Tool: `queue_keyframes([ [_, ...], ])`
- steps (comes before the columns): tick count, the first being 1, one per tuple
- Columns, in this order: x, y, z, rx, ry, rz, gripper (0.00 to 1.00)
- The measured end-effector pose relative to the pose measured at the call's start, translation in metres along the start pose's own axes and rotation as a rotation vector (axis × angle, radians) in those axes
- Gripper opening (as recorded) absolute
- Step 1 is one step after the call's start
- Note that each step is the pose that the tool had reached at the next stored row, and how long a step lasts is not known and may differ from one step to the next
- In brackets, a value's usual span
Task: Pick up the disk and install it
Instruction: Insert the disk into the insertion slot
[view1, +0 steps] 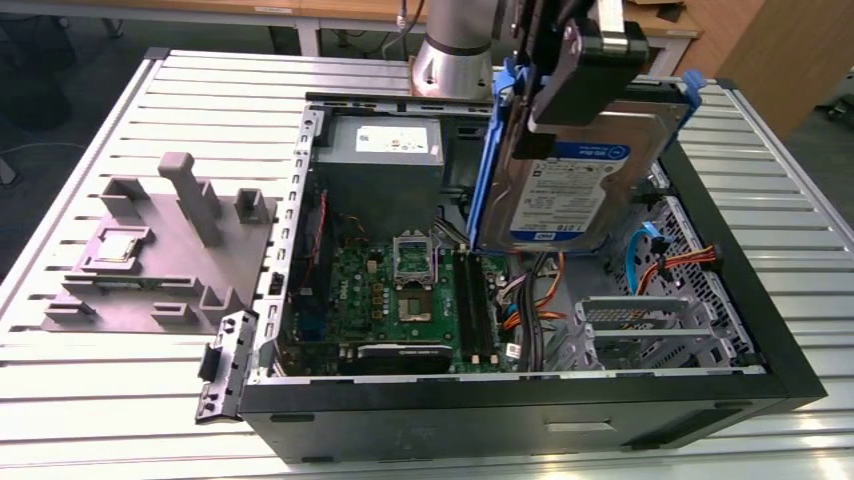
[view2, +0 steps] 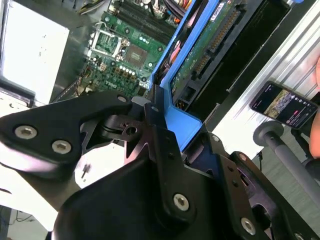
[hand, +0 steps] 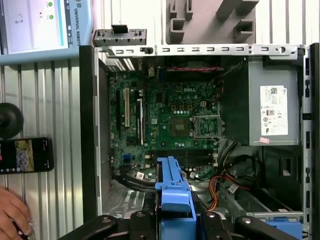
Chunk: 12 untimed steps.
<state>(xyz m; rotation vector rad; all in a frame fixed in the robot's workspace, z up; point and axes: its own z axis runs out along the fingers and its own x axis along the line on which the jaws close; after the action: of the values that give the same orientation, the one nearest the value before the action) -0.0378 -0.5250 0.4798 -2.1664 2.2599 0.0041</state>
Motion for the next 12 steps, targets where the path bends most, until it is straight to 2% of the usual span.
queue_keyframes([
  [2,0.0012,-0.0008,0.0000,-0.0001,0.0003,0.000,0.37],
  [6,0.0085,-0.0010,0.0005,0.0001,0.0001,0.000,0.37],
  [12,0.0090,-0.0011,0.0004,0.0000,0.0009,0.000,0.37],
])
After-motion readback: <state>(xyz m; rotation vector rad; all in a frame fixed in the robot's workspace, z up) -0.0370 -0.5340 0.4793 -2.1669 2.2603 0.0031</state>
